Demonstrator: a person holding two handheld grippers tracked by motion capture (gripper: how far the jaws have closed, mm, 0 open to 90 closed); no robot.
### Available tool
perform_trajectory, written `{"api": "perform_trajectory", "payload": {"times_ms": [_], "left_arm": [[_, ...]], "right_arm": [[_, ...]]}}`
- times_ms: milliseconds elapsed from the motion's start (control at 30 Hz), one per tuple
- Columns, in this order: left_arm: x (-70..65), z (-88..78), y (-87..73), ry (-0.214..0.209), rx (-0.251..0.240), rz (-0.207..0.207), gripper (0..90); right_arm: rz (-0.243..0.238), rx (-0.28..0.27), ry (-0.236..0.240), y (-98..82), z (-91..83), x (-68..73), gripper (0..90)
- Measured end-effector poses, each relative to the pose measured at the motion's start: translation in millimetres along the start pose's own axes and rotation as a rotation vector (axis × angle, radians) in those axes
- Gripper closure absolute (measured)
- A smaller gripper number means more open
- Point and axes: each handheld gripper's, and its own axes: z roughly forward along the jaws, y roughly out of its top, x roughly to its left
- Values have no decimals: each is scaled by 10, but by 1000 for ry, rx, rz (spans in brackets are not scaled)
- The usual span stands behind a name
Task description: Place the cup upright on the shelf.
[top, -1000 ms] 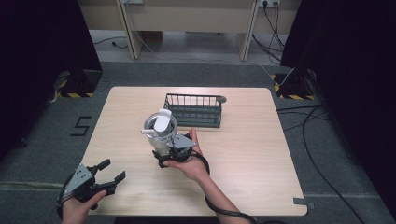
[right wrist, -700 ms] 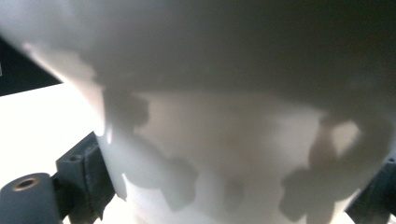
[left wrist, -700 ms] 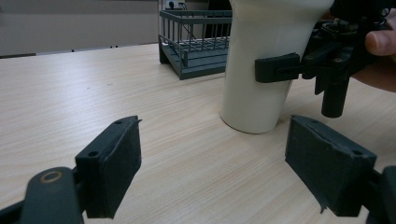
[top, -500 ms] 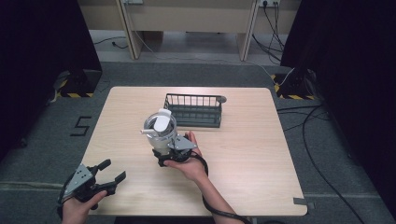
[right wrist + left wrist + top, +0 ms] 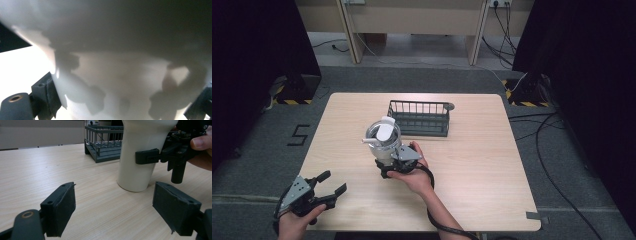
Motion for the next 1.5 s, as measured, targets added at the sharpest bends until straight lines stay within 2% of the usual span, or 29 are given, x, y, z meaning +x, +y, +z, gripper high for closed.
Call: {"api": "perform_trajectory", "payload": {"times_ms": [433, 533, 1033, 1500], "left_arm": [[1, -6, 2, 0, -2, -2, 178], [-2, -4, 3, 0, -2, -3, 178], [-10, 2, 5, -1, -4, -6, 178], [-17, 13, 3, -4, -3, -10, 178]], "right_arm": [[12, -31, -5, 116, -41, 3, 114], [29, -43, -12, 164, -86, -35, 114], [31, -70, -76, 331, -279, -212, 114], [54, -72, -110, 417, -353, -350, 114]]}}
